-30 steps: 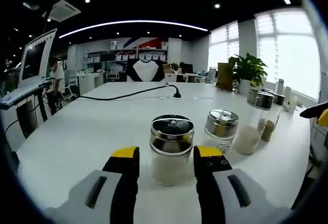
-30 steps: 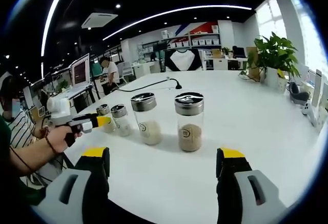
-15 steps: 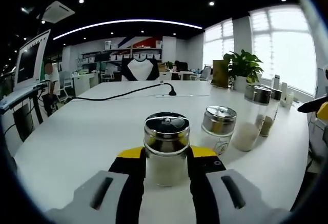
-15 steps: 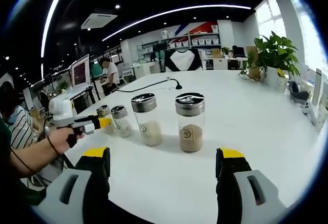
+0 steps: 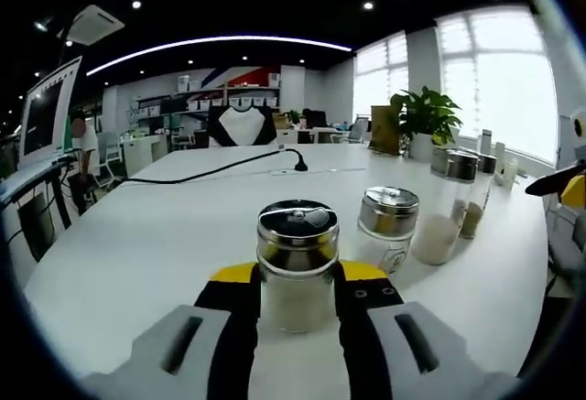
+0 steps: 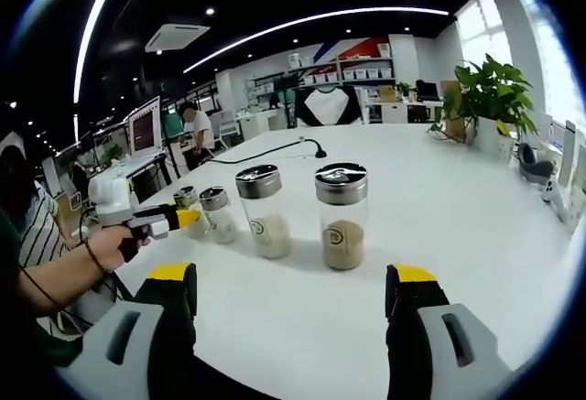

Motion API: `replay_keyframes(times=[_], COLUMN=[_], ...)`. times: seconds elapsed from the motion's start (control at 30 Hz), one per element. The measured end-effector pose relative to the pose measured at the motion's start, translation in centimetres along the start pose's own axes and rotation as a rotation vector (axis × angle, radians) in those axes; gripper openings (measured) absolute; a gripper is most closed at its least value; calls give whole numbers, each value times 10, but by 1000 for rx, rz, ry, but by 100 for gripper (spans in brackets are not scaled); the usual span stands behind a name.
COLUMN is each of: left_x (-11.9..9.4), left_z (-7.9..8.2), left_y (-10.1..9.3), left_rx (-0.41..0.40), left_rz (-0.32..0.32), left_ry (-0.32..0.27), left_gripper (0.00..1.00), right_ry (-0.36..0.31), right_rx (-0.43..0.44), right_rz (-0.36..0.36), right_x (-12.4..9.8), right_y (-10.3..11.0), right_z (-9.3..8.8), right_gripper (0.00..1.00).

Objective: Rotate the seasoning bottle until the label or dispensing opening points toward the visible target arrow and the bottle remains upright within the marked orientation range

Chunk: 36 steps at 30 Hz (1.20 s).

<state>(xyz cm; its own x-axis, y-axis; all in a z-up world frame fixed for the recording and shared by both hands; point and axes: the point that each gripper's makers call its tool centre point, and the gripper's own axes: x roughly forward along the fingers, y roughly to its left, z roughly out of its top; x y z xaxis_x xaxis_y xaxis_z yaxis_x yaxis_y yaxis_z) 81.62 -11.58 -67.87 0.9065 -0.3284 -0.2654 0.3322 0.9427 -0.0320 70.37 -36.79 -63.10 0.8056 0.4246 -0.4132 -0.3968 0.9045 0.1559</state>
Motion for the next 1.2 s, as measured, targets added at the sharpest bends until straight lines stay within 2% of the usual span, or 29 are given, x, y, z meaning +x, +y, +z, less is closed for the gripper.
replay_keyframes(times=[0.47, 0.73, 1.2], left_x=[0, -2, -3], left_z=[0, 1, 0], left_y=[1, -5, -12], left_rx=[31, 57, 108], left_rz=[-100, -191, -397], left_ry=[-6, -14, -15], left_gripper=[33, 33, 33], right_ry=[-3, -6, -1], right_rx=[0, 2, 3], right_rz=[1, -2, 3], right_x=[0, 0, 0], right_y=[1, -1, -1], right_z=[2, 2, 0], right_gripper=[86, 86, 86])
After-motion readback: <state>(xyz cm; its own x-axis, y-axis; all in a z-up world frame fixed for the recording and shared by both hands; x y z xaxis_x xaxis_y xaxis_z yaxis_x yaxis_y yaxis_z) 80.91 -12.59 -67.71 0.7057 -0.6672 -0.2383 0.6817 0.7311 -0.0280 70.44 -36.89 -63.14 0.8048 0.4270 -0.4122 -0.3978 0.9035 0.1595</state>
